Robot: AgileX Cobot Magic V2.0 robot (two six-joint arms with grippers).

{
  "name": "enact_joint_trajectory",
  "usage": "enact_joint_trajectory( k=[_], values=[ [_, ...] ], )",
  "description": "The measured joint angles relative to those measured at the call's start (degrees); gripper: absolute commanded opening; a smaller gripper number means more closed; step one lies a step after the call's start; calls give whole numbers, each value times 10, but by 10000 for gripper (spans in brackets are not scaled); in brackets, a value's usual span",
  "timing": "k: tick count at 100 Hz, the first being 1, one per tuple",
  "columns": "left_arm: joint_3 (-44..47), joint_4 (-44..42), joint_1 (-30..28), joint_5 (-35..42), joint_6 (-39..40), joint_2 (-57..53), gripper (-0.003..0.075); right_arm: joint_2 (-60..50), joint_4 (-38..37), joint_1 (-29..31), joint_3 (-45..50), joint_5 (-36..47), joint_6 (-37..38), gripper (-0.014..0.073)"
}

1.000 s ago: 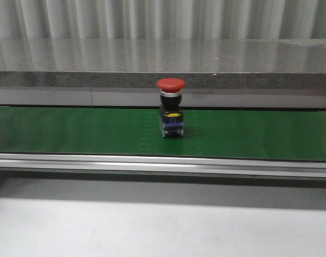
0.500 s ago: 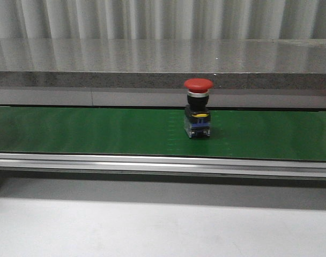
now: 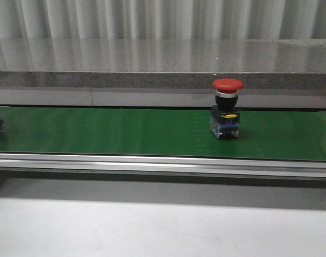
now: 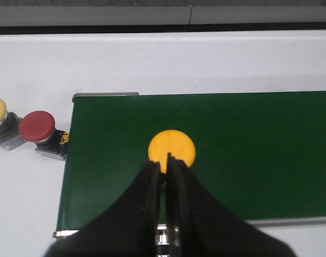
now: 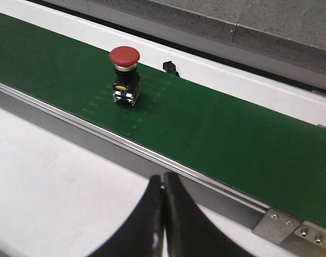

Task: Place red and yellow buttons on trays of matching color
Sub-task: 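Set the yellow button on the belt and release with the left gripper, then lower the right gripper onto the red button at the belt's end and grasp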

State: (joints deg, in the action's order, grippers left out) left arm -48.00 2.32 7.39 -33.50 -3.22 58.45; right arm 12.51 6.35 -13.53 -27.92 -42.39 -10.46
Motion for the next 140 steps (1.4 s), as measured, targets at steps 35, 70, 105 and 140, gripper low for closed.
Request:
enact_joint_trajectory(
  k=[35, 70, 105, 140],
  values=[
    [126, 3, 47, 18, -1, -160, -20, 19, 0, 0, 0, 18, 8, -66],
    [162, 7, 48, 18, -1, -247, -20, 263, 1, 0, -121, 9, 9, 286],
    [162, 7, 48, 10, -1, -257, -20, 491, 32, 0, -255, -16, 10, 591],
    [162, 7, 48, 9, -1, -257, -20, 667, 45, 31, -327, -41, 53, 588]
  ],
)
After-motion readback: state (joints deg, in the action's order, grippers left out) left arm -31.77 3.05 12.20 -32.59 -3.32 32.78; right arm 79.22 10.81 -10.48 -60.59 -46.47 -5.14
